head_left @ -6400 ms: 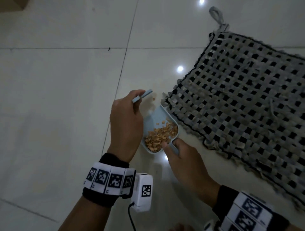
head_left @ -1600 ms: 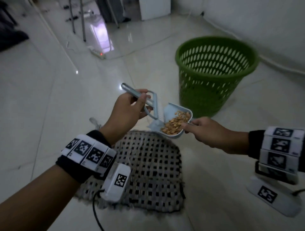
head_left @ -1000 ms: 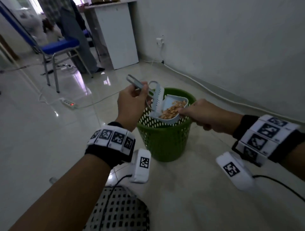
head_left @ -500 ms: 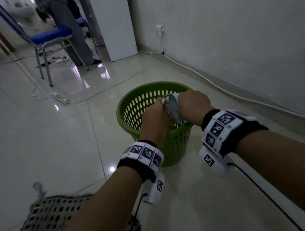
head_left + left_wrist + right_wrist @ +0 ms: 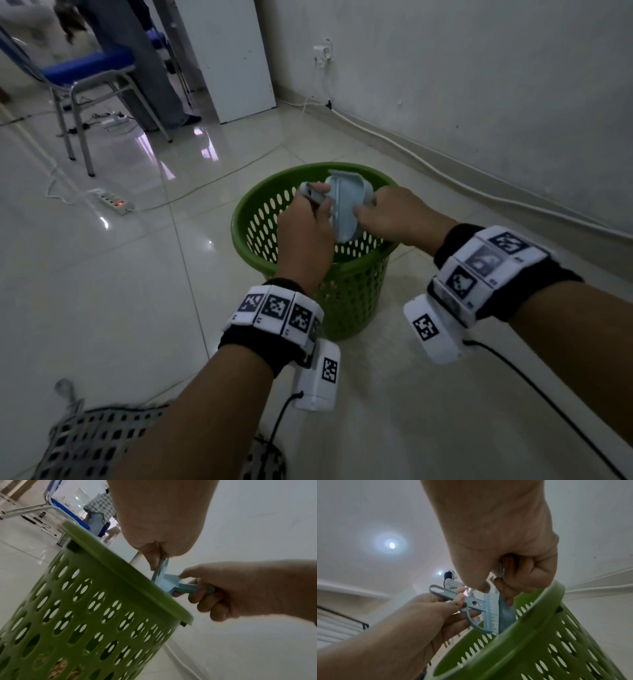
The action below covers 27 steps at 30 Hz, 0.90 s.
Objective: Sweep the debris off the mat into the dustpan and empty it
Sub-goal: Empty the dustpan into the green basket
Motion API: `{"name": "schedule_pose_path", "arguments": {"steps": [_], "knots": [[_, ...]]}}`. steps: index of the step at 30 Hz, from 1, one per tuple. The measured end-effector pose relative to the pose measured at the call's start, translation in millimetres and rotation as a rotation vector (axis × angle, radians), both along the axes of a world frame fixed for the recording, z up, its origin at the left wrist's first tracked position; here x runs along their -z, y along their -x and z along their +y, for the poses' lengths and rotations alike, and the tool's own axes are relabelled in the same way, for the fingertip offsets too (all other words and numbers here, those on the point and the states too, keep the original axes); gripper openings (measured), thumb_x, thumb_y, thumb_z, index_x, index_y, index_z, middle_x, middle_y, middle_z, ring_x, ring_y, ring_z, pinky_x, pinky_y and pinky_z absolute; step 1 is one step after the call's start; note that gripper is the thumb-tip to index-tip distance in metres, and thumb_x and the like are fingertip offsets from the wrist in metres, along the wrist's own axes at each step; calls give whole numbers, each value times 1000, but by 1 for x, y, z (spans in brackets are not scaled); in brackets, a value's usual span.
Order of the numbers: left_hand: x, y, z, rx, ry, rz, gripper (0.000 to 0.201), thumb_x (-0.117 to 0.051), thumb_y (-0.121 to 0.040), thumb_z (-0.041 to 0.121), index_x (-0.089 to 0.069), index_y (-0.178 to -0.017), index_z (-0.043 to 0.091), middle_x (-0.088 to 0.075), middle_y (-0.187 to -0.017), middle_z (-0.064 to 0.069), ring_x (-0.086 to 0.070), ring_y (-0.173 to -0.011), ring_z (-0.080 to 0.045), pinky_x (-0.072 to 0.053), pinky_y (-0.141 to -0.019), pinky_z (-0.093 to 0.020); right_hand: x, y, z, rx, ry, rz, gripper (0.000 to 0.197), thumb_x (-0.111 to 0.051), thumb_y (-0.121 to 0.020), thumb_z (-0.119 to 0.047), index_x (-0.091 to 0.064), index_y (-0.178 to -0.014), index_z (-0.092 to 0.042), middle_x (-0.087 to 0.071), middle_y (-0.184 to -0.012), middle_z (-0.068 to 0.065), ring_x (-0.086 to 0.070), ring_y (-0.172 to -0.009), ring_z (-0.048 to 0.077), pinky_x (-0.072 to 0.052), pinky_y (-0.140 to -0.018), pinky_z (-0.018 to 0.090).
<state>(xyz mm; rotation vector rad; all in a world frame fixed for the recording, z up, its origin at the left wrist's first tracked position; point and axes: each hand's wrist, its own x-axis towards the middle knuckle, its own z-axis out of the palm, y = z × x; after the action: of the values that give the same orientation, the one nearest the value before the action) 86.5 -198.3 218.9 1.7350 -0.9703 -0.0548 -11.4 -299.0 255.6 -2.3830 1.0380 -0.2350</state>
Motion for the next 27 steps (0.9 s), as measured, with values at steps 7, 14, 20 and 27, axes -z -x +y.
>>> {"name": "schedule_pose_path", "arguments": {"steps": [7,14,20,27], "knots": [[-23,6,24,56,154,71,17,-54,-102,17,-59,-109,32,-66,-99,15,-67,-95,-5,-60,-81,-32,-11,32,34,173,-595,-337,59,-16,-103,-56,-55,-106,-11,-41,-68,0,-32,-50,11,-29,-38,18],[-37,9,49,38,176,-19,18,-55,-102,14,-62,-110,29,-68,-104,12,-67,-98,-5,-60,-84,-32,-6,43,64,239,-679,-436,65,-15,-100,-60,-55,-116,-11,-38,-66,0,-32,-51,11,-29,-44,22],[-40,19,65,196,-49,-460,23,-57,-100,16,-69,-120,15,-74,-108,-3,-69,-93,-14,-58,-83,-27,-18,41,80,201,-745,-506,59,-9,-101,-58,-48,-82,-19,-34,-57,-4,-28,-41,9,-25,-40,20],[-23,40,81,269,-123,-817,28,-75,-86,9,-74,-113,13,-76,-98,-9,-73,-89,-26,-55,-80,-32,-8,62,94,122,-1089,-650,62,-18,-98,-62,-48,-66,-19,-35,-51,-3,-24,-34,8,-19,-36,14]]}}
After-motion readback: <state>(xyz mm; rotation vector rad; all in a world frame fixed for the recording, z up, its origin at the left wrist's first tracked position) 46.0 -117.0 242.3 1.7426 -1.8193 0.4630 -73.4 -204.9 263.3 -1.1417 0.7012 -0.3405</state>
